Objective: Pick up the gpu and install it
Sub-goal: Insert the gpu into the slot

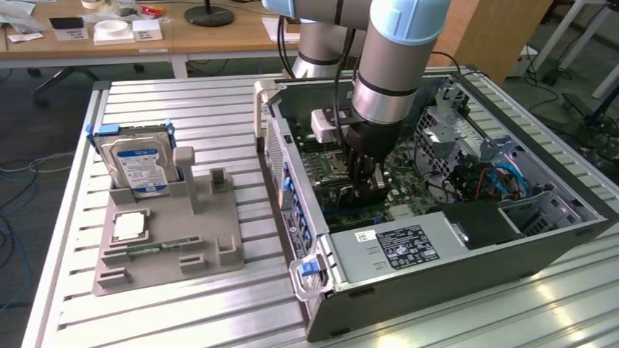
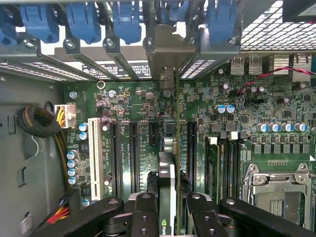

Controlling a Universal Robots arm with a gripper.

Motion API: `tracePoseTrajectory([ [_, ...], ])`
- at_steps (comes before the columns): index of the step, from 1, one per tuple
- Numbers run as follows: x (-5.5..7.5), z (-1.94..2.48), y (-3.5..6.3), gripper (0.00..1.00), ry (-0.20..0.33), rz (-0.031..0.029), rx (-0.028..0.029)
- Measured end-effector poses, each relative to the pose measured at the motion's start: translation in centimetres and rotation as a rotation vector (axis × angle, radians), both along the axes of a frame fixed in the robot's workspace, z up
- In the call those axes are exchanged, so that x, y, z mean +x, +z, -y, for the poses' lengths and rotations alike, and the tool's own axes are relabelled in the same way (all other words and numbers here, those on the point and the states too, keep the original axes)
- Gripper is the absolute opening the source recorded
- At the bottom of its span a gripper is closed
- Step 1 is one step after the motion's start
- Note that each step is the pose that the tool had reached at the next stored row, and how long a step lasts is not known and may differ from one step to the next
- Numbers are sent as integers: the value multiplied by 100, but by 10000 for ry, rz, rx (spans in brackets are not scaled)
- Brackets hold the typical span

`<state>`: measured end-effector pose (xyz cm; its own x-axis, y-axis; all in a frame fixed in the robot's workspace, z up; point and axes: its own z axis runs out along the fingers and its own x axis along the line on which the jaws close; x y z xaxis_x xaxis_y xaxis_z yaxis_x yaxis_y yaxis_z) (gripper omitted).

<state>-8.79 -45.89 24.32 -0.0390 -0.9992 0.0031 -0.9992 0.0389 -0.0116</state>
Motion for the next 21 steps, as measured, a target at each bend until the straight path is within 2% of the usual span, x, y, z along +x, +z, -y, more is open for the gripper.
tracePoseTrajectory([
  [19, 0, 0, 0, 27, 0, 0, -1],
  [20, 0, 0, 1, 27, 0, 1, 3],
  [21, 0, 0, 4, 27, -1, 4, 34],
])
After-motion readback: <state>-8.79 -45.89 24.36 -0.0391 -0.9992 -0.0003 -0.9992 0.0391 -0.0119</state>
